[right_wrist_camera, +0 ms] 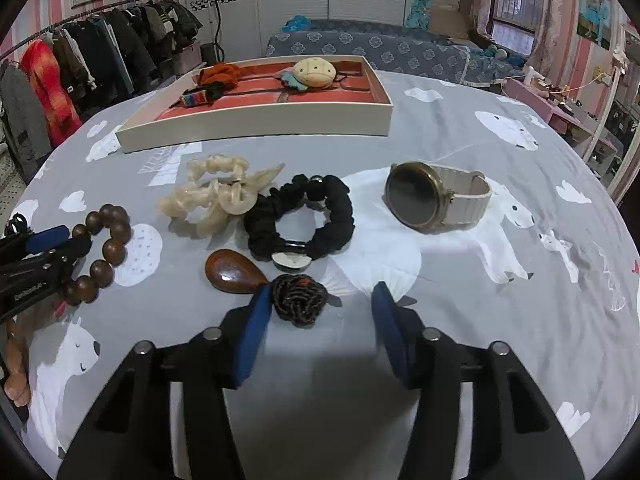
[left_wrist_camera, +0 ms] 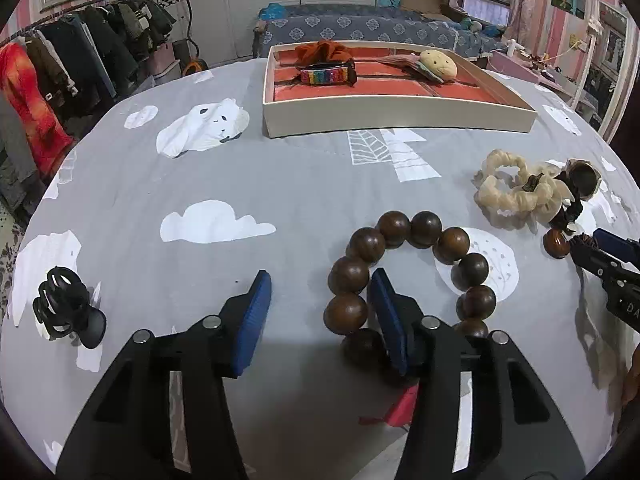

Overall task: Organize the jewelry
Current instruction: 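Grasp the wooden bead bracelet with the left tool while the right tool grasps the black braided knot, then carry the bead bracelet and braided knot in both tools over the tray and lower them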

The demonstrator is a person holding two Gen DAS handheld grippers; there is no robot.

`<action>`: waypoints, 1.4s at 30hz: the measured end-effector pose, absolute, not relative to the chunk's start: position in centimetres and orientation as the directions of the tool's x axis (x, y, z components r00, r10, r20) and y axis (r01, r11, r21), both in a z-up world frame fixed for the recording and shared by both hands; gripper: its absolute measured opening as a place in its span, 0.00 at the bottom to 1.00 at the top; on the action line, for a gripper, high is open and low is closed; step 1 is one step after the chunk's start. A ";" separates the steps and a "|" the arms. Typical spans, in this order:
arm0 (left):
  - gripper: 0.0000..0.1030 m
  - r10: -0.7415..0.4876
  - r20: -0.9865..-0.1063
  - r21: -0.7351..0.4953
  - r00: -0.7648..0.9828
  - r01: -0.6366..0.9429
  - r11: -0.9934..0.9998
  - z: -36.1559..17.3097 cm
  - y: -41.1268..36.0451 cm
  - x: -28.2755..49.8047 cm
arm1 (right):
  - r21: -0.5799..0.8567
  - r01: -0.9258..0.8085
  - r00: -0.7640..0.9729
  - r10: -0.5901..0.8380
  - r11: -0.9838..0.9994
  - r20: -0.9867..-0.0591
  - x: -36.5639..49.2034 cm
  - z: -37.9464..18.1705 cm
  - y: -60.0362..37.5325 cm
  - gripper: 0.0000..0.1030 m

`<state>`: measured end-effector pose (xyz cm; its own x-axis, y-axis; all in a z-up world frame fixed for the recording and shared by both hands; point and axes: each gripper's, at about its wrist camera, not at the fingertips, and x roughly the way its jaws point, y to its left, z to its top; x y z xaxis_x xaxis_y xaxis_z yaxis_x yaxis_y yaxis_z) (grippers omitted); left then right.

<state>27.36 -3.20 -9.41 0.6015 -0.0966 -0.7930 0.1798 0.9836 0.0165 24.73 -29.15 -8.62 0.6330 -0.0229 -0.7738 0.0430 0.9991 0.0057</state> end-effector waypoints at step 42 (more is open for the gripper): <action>0.17 -0.222 -0.710 -0.046 0.668 0.271 0.962 -5.8 -4.0 25.7 | 0.045 -0.061 0.727 0.075 0.997 -0.683 24.0 -4.8 -28.8 0.24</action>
<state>25.72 -3.97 -5.78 0.6683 -0.2217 -0.7101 0.2705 0.9616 -0.0457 23.95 -28.82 -4.85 0.7269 0.0747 -0.6826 -0.0606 0.9972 0.0446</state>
